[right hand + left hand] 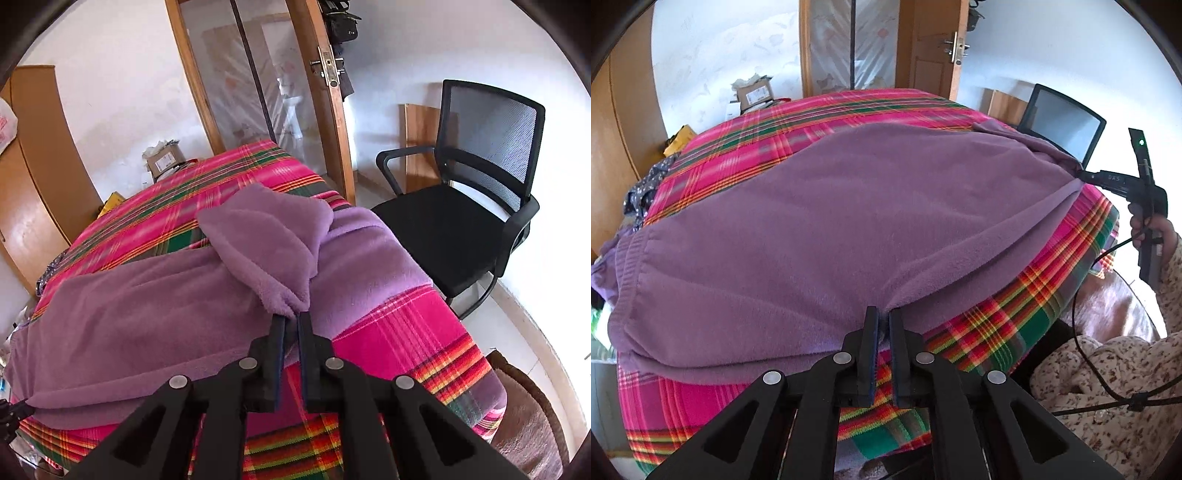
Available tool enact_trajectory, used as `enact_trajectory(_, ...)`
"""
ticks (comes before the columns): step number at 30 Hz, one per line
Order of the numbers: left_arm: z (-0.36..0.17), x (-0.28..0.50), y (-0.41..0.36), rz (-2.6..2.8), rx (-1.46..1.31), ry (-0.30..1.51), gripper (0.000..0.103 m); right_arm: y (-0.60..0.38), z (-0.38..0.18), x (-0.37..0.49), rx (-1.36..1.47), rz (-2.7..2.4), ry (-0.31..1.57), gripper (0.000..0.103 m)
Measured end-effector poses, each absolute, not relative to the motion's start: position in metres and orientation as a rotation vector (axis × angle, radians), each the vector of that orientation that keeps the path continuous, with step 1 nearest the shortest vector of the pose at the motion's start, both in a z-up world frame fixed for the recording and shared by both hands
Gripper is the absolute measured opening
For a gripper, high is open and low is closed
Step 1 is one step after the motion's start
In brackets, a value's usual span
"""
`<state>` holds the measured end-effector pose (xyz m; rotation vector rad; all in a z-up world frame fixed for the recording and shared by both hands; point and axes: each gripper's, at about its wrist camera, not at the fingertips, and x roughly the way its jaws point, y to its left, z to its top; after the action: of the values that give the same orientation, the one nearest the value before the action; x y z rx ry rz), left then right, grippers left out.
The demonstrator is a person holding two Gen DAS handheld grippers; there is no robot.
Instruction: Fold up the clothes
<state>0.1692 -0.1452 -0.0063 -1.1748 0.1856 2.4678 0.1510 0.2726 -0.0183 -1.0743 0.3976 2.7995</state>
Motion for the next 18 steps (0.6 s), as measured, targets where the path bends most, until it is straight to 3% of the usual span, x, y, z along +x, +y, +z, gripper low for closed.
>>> enact_trajectory(10,0.016,0.195,-0.197,2.52,-1.143,-0.122,0.007,0.253,0.011,0.168,-0.918,2.798,0.249,0.017)
enact_trajectory(14,0.02,0.181,-0.239,2.606,-1.144,-0.388,0.009,0.233,0.027,0.176,-0.775,2.828,0.155,0.017)
enact_trajectory(18,0.018,0.16,-0.269,2.584,-1.092,-0.705,0.009,0.202,0.028,0.167,-0.804,2.942,0.052,0.017)
